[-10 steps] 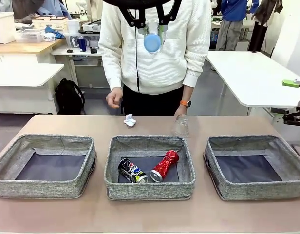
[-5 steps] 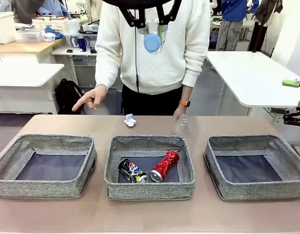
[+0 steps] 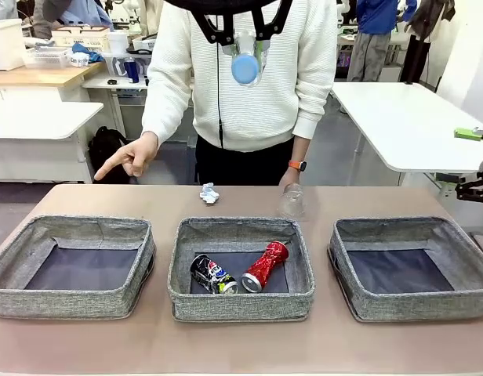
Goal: Sort the waste into the appropriate baskets.
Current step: Place the picked waste into the Fabric basket indicated by the person.
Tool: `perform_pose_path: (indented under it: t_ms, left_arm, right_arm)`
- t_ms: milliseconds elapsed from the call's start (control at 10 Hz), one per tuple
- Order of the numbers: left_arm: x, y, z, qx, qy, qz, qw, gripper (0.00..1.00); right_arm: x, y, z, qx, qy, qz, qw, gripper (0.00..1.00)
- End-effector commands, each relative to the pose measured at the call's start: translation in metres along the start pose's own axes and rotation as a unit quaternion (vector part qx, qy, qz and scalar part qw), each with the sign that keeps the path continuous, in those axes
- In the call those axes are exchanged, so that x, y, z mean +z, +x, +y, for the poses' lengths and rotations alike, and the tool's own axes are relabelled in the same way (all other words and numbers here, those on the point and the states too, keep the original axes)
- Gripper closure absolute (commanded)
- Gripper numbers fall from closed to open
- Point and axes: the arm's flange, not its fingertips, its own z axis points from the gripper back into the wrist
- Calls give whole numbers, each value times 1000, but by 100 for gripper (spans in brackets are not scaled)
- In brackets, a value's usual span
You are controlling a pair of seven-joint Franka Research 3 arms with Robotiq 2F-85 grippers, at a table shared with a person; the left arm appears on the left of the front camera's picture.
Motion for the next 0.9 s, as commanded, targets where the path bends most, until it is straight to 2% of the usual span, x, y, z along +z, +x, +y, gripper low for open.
perform_pose_path:
  t_ms: [0, 300, 400, 600, 800]
  left_arm:
    - [-1, -3, 3, -2, 0, -9, 1000, 78]
    - [0, 0, 0, 0, 0, 0, 1000, 78]
    - [-10, -2, 14, -8, 24, 2, 1000, 78]
    - [-32, -19, 77, -8, 21, -25, 999, 78]
    - [-51, -52, 148, 4, 20, -49, 999, 78]
  right_arm:
    - [-1, 1, 1, 10, 11, -2, 1000, 0]
    - [-1, 1, 1, 10, 11, -2, 1000, 0]
    - [-1, 1, 1, 10, 11, -2, 1000, 0]
    - [-1, 1, 1, 10, 11, -2, 1000, 0]
    - [-1, 1, 1, 10, 11, -2, 1000, 0]
